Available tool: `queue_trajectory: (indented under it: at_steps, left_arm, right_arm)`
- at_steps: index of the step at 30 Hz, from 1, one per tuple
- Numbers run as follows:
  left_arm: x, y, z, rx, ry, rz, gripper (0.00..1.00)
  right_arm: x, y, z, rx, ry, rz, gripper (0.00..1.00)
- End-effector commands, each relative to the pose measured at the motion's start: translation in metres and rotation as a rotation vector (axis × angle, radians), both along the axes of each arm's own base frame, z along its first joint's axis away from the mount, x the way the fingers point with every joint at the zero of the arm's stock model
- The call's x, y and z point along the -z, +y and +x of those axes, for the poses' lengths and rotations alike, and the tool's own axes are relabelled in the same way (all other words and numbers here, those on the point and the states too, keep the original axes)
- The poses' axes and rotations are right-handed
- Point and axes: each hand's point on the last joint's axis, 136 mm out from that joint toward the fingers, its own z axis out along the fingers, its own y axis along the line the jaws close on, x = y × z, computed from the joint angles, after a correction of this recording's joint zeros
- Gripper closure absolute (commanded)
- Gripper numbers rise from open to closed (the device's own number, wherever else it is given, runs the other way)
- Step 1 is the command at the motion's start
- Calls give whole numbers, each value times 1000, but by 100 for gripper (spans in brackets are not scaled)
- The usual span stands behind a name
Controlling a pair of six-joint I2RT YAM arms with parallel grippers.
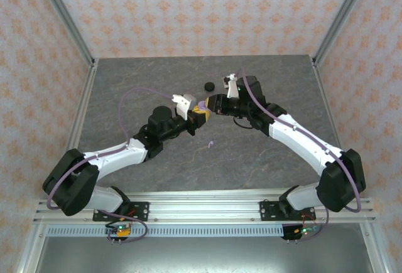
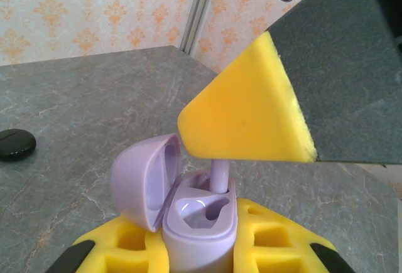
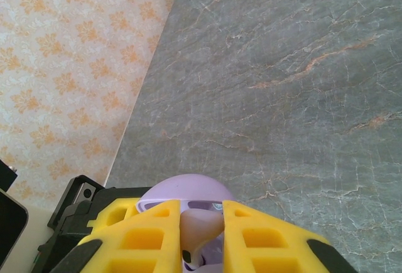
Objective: Insert wireless bluetooth earbuds into charging case
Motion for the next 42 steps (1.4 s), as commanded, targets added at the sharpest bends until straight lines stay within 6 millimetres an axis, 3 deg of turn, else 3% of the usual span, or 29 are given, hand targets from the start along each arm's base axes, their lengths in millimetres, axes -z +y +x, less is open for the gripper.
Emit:
queue_trajectory:
  at_steps: [1,8,25,31,38,42]
  left_arm:
    - [-20,-3,3,-6,-33,-31,92]
    - [-20,-4,4,-7,-32,-29,92]
    - [-13,-2,4,-11,-27,14,92]
    - [-4,4,6,-43,-7,59,92]
    - [8,17,8,-106,23,114,92]
    - [7,23,4,-115,31,131,92]
  right_arm:
    - [-7,4,0,-10,-29,-9,81]
    - [-3,4,-3,-20,-19,-25,79]
    - [-18,-4,-5,1,-59,-40,55]
    - [-22,-17,-2,68,-85,-66,48]
    - [12,-51,13,258,-12,-237,48]
    - [41,-56,12,263,80,-331,48]
